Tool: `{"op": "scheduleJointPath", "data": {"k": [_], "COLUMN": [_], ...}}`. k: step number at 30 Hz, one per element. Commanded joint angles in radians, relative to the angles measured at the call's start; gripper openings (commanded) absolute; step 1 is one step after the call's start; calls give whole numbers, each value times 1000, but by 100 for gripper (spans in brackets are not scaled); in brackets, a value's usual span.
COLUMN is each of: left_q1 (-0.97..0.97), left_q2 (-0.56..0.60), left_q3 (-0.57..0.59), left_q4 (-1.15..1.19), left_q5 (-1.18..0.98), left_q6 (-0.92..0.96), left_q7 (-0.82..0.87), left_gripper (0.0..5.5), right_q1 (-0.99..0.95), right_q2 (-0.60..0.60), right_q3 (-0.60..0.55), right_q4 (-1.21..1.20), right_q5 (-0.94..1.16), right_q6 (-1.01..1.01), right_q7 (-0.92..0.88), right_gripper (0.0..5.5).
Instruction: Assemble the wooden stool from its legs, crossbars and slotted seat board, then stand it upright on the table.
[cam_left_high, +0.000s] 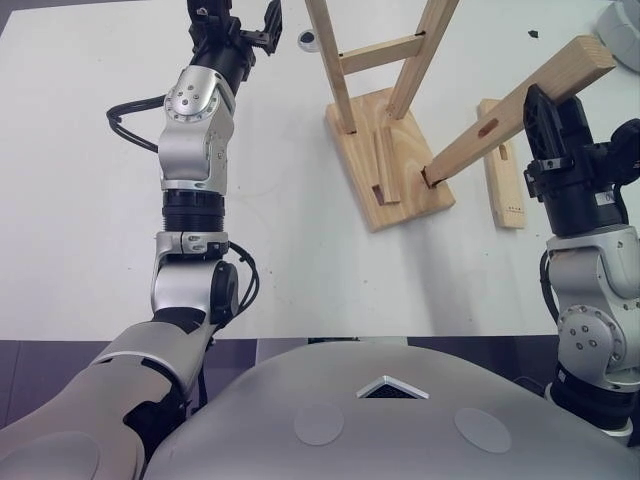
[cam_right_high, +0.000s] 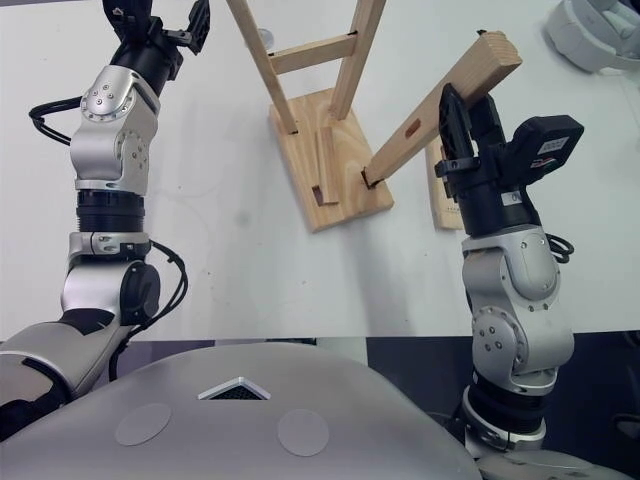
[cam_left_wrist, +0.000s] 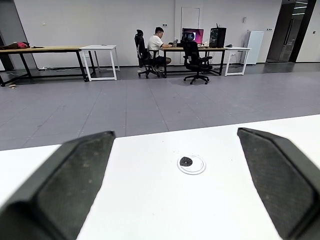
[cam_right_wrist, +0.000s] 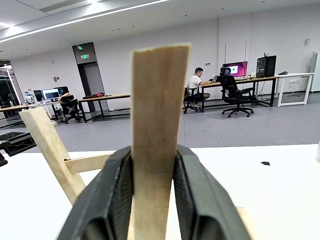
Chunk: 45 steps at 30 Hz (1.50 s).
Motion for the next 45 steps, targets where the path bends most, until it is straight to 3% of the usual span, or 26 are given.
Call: {"op": "scheduleJointPath", "data": {"k": [1,10,27,41,45], "left_q1": [13,19,5,-3,-6], "left_q2": [8,5,6,10,10], "left_q3": [-4,-17,-36,-40,-42], "left_q4": [2,10,39,46,49], "left_q5": [6,6,5,5,5], "left_q6": [-1,4,5,5,5], "left_q7": [1,-9,-35,-43,-46], "left_gripper": [451,451,451,451,451], "right_q1": [-7,-24,-52,-19,-19], "right_q2": [-23,18,3,33,-2], "right_q3": [-53,-58,-60,7,54], "right_q4": [-34,45,132,149,196], "right_q5": [54,173,95,18,-91], "right_q6": [9,-8,-60,-97,-102], "right_q7": [27,81,193,213,213], "right_gripper": [105,105,104,104,104]}}
